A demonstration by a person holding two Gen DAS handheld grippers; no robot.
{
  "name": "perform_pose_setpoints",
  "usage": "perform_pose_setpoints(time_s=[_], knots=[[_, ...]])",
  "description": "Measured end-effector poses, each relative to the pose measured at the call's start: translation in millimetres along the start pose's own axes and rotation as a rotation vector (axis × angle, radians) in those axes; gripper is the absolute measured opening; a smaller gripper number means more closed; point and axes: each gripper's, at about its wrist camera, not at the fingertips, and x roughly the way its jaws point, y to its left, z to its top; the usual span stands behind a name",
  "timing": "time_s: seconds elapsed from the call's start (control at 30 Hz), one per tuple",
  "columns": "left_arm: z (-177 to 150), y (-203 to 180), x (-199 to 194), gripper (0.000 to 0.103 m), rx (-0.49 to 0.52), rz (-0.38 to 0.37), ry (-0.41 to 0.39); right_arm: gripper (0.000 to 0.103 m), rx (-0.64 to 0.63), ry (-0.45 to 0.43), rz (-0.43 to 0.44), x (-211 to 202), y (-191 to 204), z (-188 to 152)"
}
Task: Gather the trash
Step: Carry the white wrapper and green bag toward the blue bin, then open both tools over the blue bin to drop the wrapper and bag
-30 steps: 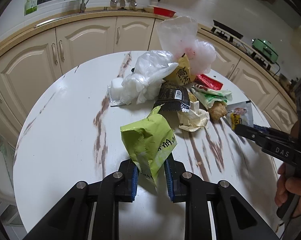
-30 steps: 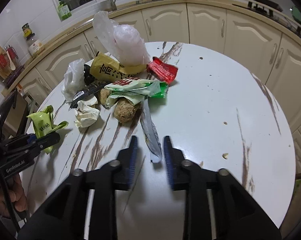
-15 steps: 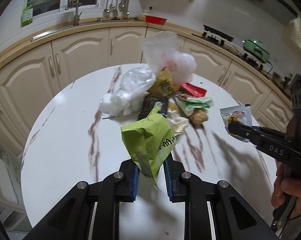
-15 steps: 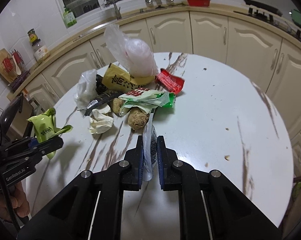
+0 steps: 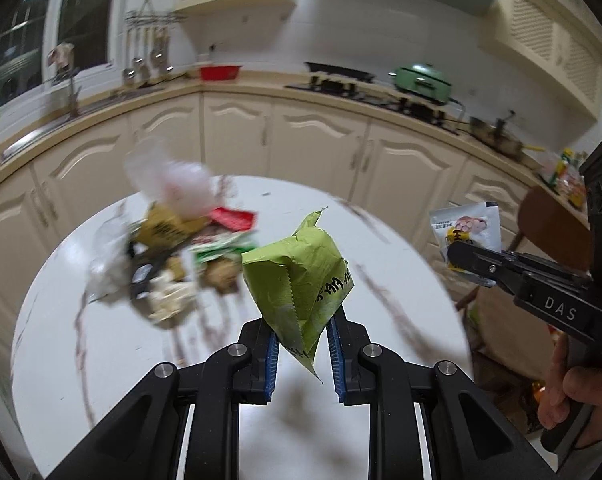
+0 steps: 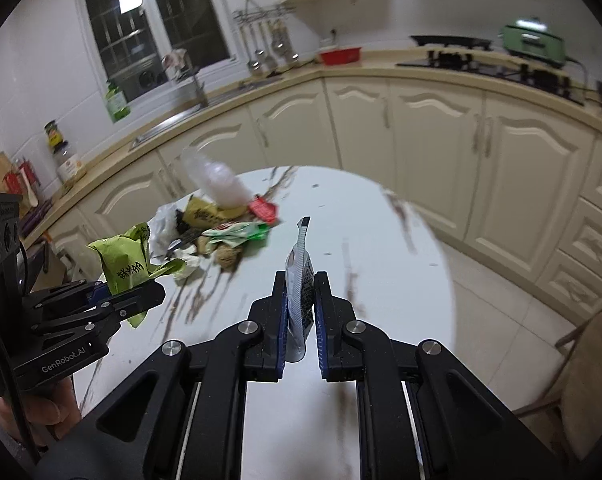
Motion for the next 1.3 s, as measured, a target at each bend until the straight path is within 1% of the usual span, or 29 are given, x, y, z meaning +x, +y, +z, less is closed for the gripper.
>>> perform_pose_setpoints(time_s=[0.13,0.17,0.27,0.33,0.4,0.57,0.73,0.8,0.93,0.97,1.13,1.2,1.27,1.3], knots=[[8,-52,9,0.018,0.071,-0.077,-0.008,0.012,0.048,-0.044,-0.075,-37,-35,-9],[8,-70,14,0.018,0.096,-0.104,-0.004,0.012,0.062,-0.051,-0.097,-47,-45,-13],[5,-111,31,0.018,0.151,-0.163,0.012,0.012,0.122,-0.057,-0.184,-74,-83,-28],[-1,-143,48,0.018,0.184,-0.213,0.043,0.012,0.165,-0.048,-0.230,-84,-104,-39],[-5,-166,64,0.018,0.210,-0.246,0.073,0.012,0.219,-0.029,-0.291,-92,-131,-55],[-22,-217,106,0.018,0.272,-0.297,0.158,0.012,0.332,0.046,-0.359,-86,-184,-92],[-35,-249,155,0.018,0.322,-0.310,0.253,0.012,0.445,0.125,-0.353,-62,-233,-134],[-33,-261,177,0.018,0.334,-0.309,0.292,0.012,0.479,0.151,-0.338,-52,-250,-147],[-36,-276,224,0.018,0.351,-0.289,0.370,0.012,0.523,0.188,-0.317,-37,-275,-170],[-30,-279,237,0.018,0.353,-0.285,0.390,0.012,0.531,0.198,-0.314,-32,-281,-172],[-24,-299,289,0.021,0.354,-0.238,0.491,0.012,0.587,0.251,-0.289,-7,-306,-193],[-15,-310,309,0.029,0.356,-0.214,0.515,0.014,0.623,0.275,-0.263,4,-317,-203],[-13,-320,324,0.054,0.356,-0.197,0.534,0.017,0.648,0.299,-0.262,14,-327,-212],[-10,-322,329,0.058,0.354,-0.186,0.532,0.019,0.662,0.315,-0.260,20,-331,-219]])
